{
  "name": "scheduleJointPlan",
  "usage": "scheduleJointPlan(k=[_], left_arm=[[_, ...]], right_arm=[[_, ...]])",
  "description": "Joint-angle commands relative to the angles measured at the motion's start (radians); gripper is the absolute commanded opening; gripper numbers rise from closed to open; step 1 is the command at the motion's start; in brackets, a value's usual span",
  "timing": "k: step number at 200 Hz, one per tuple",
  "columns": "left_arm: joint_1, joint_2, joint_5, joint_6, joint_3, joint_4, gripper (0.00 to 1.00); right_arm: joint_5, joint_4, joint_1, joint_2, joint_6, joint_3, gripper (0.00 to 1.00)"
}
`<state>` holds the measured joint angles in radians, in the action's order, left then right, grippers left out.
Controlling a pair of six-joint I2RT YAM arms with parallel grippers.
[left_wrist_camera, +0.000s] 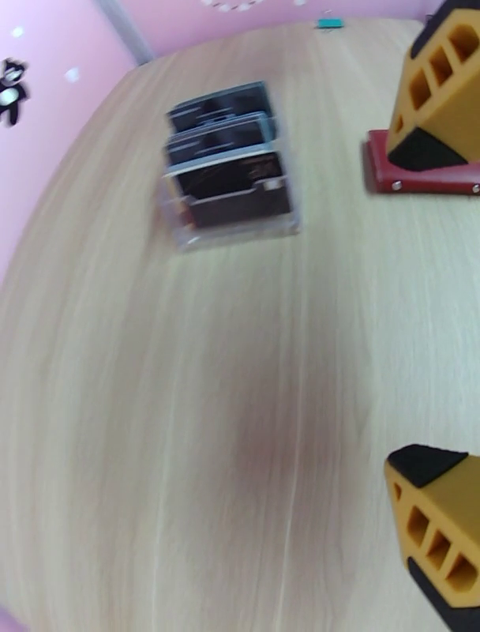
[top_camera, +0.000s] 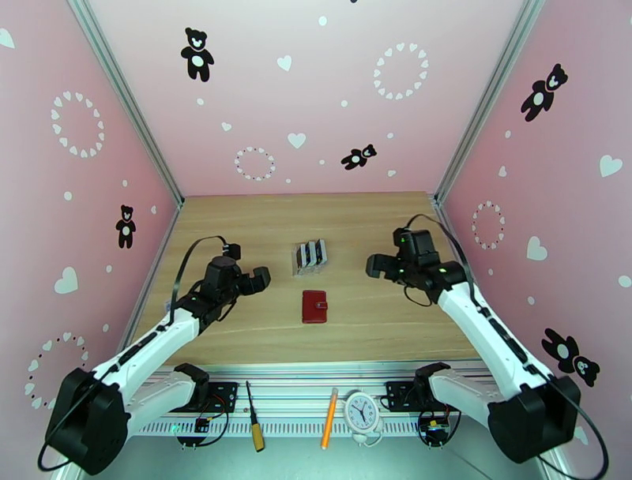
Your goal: Put the credit cards into the card holder
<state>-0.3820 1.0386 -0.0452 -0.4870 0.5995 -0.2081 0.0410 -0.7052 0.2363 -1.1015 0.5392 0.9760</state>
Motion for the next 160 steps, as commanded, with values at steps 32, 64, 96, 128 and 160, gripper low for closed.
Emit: scheduleJointPlan(k=[32,64,96,128,160], left_arm=[[0.014,-0.048,-0.272,0.103,0.114,-0.038,0.98],[0.029,-0.012,-0.238,0.332,0.068,0.14,0.98],[0.119,0.0,-0.276,0.325,-0.012,0.294,0.98],[0.182,-0.11,-0.218,0.418,-0.243,0.601,0.98],[0.274,-0.11,-0.157,0.457,-0.333,0.728,0.98]], right_arm=[[-0.194,0.042,-0.028,0.083,-0.04,-0.025,0.99],[-0.214,0.286,-0.029,0.253,-0.074,-0.203,0.99],[-0.219,0.476,-0.028,0.39,-0.143,-0.364,0.99],[-0.243,0.521,-0.028,0.395,-0.191,-0.402,0.99],[-0.26,0.589,-0.028,0.338,-0.206,-0.432,0.99]])
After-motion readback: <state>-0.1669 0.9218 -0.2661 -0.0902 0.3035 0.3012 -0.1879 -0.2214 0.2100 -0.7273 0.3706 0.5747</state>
